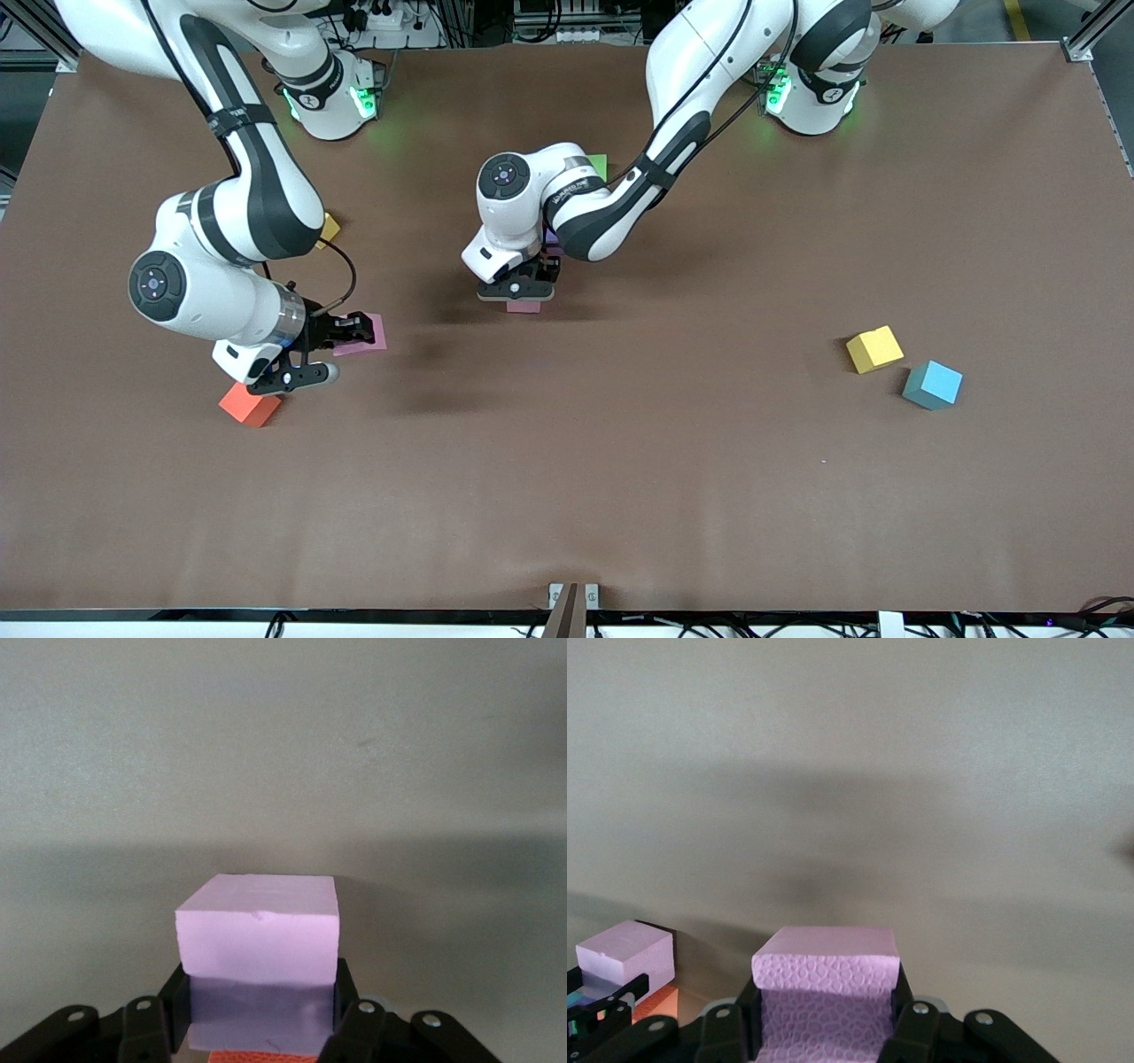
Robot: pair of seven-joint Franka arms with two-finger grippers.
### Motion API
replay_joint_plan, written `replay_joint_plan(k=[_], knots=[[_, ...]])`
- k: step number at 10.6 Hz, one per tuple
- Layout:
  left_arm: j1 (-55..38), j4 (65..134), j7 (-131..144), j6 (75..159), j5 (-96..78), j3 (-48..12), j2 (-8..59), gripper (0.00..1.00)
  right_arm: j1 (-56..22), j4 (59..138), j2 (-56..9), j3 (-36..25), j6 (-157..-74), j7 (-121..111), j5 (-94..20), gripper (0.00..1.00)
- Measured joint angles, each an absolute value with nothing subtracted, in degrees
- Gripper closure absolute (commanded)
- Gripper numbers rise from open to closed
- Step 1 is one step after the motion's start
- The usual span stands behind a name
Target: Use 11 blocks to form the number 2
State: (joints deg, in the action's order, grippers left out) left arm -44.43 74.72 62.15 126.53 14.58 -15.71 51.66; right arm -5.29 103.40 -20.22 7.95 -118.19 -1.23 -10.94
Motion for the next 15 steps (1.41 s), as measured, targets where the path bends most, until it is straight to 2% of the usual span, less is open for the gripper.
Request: replay_joint_plan(k=[6,9,11,15], knots=[[-45.53,73.73,62.15,126.7,14.58,-15.71,51.93,0.0,-5.29,103.4,-20.22,7.96,-118.2,-1.24,-10.83,0.93],[-44.88,73.34,65.25,125.31,14.58,-15.38,47.27,0.0,-5.52,102.54,-20.31,8.42,-118.25,-2.05,-10.03,0.93],[-42.52,73.37,66.83,120.97,14.59,-14.71,41.65,0.0,-6.72,101.37,-20.68,8.89,-118.32,-5.11,-8.99,0.93],[-29.34,74.88,59.64,106.59,14.58,-14.76,32.38,0.0,-12.3,97.7,-22.52,9.13,-118.5,-9.95,-7.65,0.95]])
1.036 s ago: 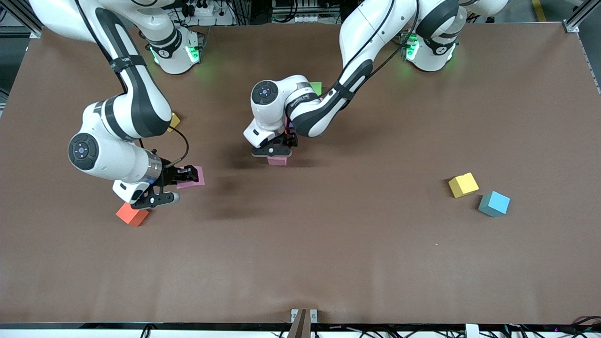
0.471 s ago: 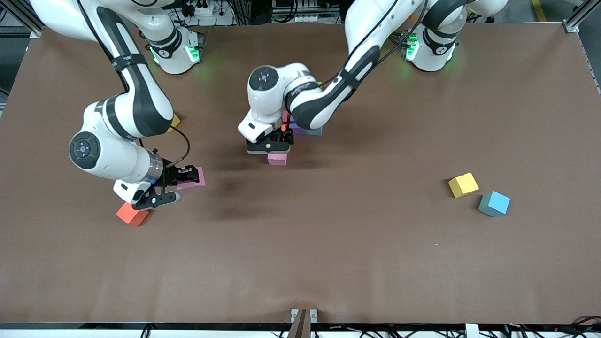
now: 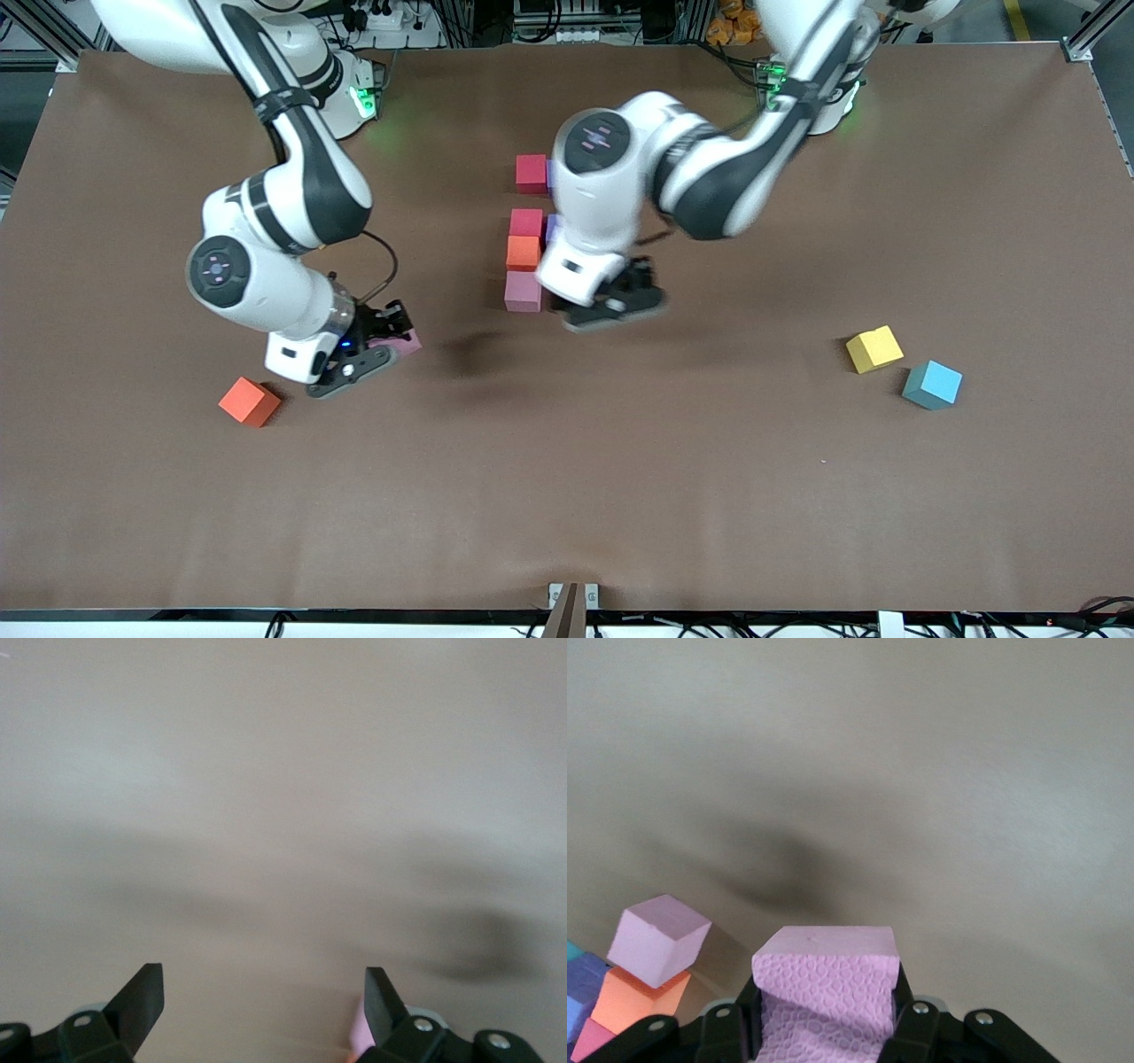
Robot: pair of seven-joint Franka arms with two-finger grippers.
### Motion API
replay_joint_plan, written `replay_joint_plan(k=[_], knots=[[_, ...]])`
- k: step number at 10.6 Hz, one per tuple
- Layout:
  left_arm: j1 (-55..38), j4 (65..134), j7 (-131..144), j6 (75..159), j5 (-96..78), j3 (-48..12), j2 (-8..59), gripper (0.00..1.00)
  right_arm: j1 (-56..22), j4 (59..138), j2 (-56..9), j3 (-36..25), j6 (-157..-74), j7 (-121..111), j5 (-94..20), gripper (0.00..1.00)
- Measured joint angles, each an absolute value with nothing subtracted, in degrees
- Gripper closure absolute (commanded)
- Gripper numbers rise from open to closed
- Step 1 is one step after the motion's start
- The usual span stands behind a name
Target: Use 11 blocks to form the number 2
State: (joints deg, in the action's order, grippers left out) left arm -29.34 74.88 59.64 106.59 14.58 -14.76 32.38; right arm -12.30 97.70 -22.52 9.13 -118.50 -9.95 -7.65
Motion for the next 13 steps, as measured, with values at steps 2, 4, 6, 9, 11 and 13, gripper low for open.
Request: replay_joint_plan(k=[2,4,6,9,11,13], knots=[[-23.4,75.98,56.16,103.52,14.58,-14.79,31.03,0.0,-17.07,96.97,-23.04,9.3,-119.71,-11.19,-6.44,0.95],[-17.28,78.12,50.64,103.3,14.58,-14.84,29.72,0.0,-22.82,96.92,-23.56,9.4,-122.21,-11.87,-6.02,0.95],[-10.15,81.15,43.76,103.31,14.49,-15.53,27.27,0.0,-28.84,96.93,-25.15,9.47,-125.63,-12.51,-5.61,0.94],[2.73,86.94,34.9,103.59,12.87,-19.47,24.66,0.0,-33.16,96.9,-29.53,9.5,-130.78,-22.77,-5.57,0.94],[11.83,92.1,30.56,106.7,11.08,-22.31,24.77,0.0,-35.16,96.79,-31.78,9.57,-133.8,-28.38,-5.57,0.94],[16.14,98.53,29.68,111.66,10.23,-23.12,25.05,0.0,-38.15,96.71,-34.05,9.56,-138.59,-32.65,-5.52,0.95]])
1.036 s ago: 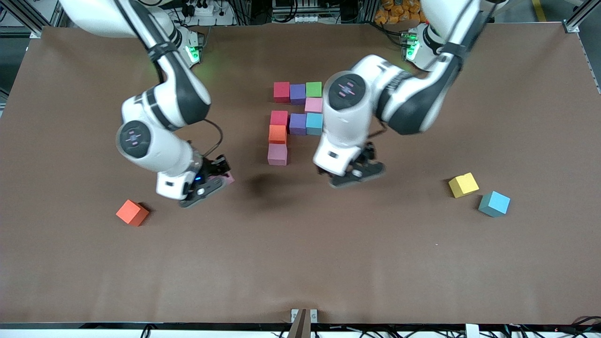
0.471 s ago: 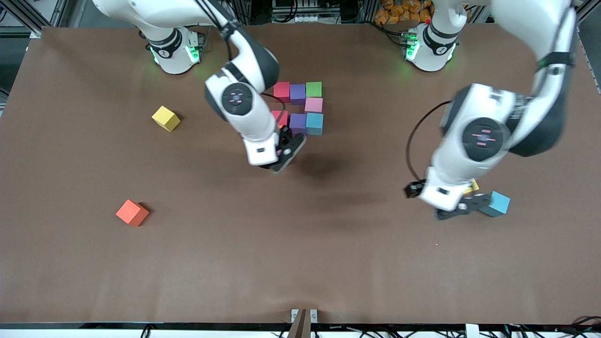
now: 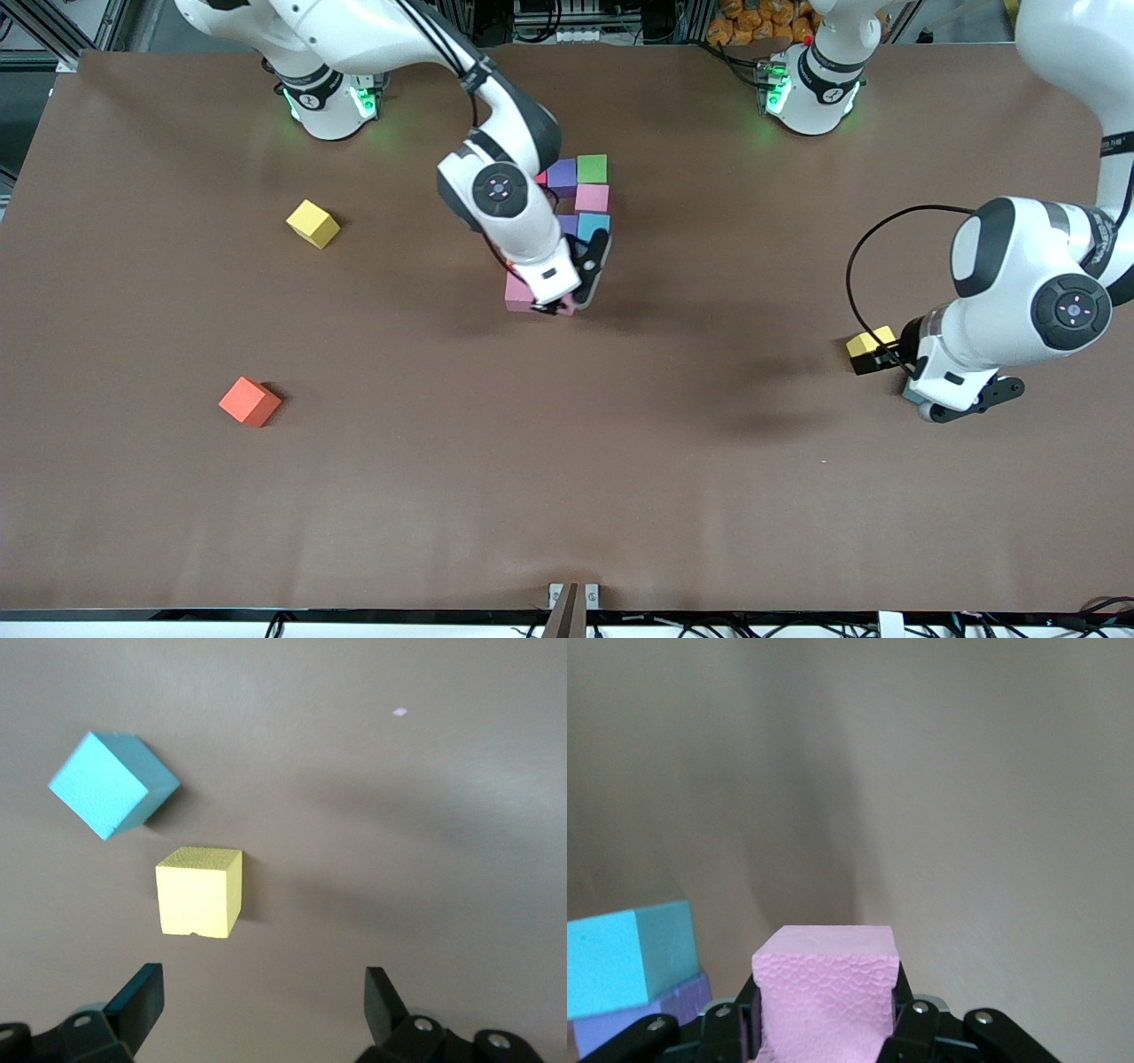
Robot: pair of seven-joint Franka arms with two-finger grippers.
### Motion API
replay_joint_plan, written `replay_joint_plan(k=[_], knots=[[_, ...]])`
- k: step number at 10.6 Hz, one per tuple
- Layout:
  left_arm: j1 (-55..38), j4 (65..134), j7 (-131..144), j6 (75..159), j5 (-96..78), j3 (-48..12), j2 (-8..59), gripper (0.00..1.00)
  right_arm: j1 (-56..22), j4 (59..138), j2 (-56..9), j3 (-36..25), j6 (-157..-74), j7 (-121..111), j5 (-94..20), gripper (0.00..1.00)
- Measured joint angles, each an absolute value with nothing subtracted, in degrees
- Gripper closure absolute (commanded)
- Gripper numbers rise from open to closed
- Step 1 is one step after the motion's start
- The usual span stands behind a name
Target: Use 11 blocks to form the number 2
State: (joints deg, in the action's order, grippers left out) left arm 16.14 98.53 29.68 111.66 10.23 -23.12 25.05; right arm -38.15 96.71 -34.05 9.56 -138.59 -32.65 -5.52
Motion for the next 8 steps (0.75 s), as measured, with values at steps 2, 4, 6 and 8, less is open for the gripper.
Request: replay_joint_plan(k=[2,4,6,8], knots=[[17.39,103.33,29.68,115.23,10.15,-23.16,25.34,0.0,-39.85,96.65,-35.84,9.51,-140.72,-37.06,-5.25,0.97],[18.23,106.54,29.68,117.4,10.15,-23.16,26.1,0.0,-40.33,96.62,-36.49,9.47,-141.01,-42.79,-5.04,0.97],[18.88,107.34,29.68,117.8,10.15,-23.14,26.91,0.0,-40.33,96.65,-36.57,9.12,-140.93,-45.7,-4.89,0.96],[19.55,107.43,29.67,118.75,10.92,-23.11,27.96,0.0,-40.18,97.22,-36.7,8.48,-140.77,-46.69,-4.65,0.96]])
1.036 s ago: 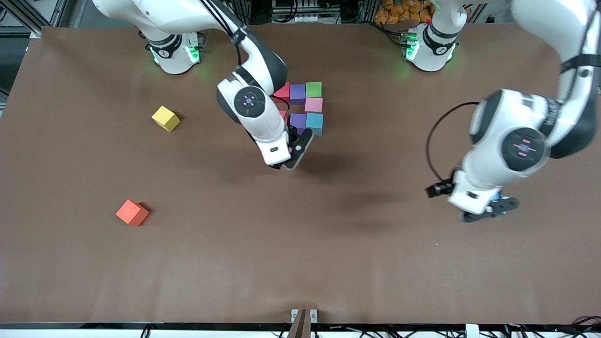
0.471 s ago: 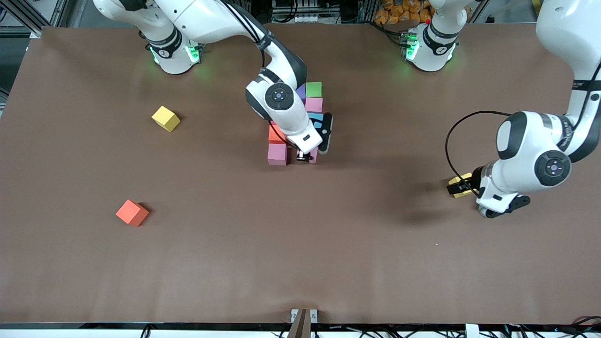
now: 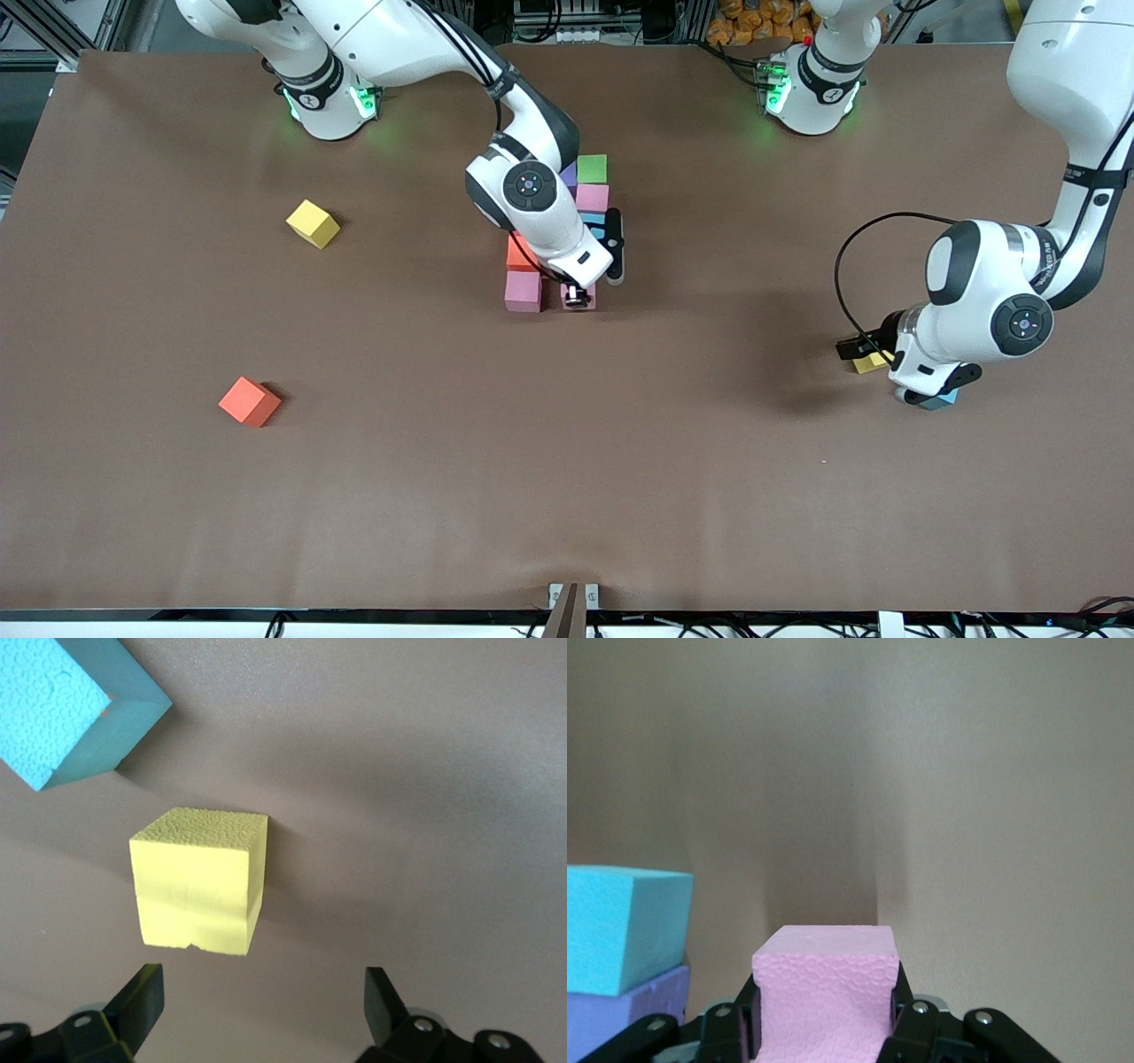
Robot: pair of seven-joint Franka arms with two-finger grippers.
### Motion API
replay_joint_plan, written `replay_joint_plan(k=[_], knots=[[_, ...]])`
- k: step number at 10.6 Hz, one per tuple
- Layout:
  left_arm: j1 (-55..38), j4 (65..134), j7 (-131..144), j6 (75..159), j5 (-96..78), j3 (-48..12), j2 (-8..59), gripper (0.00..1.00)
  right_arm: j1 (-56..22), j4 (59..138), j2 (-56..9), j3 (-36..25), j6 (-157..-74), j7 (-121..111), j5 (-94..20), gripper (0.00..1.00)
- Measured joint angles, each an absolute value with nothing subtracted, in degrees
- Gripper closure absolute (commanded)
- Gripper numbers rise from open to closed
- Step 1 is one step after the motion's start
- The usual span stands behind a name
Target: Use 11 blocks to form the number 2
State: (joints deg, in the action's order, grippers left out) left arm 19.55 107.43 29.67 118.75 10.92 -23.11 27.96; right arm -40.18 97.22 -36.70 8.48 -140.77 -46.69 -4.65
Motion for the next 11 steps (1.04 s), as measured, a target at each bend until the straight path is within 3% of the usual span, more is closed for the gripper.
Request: replay_joint_plan(k=[9,10,11], knots=[[21.99,107.47,26.64,121.68,17.63,-23.04,32.14,0.0,-39.96,101.95,-36.58,8.21,-144.51,-47.5,-4.43,0.96],[22.52,107.47,25.53,121.84,18.03,-23.04,32.47,0.07,-39.94,101.98,-36.56,8.18,-144.51,-47.52,-4.43,0.96],[23.11,107.47,24.0,121.98,18.03,-23.03,32.82,0.21,-39.85,102.07,-36.5,8.12,-144.51,-47.53,-4.43,0.96]])
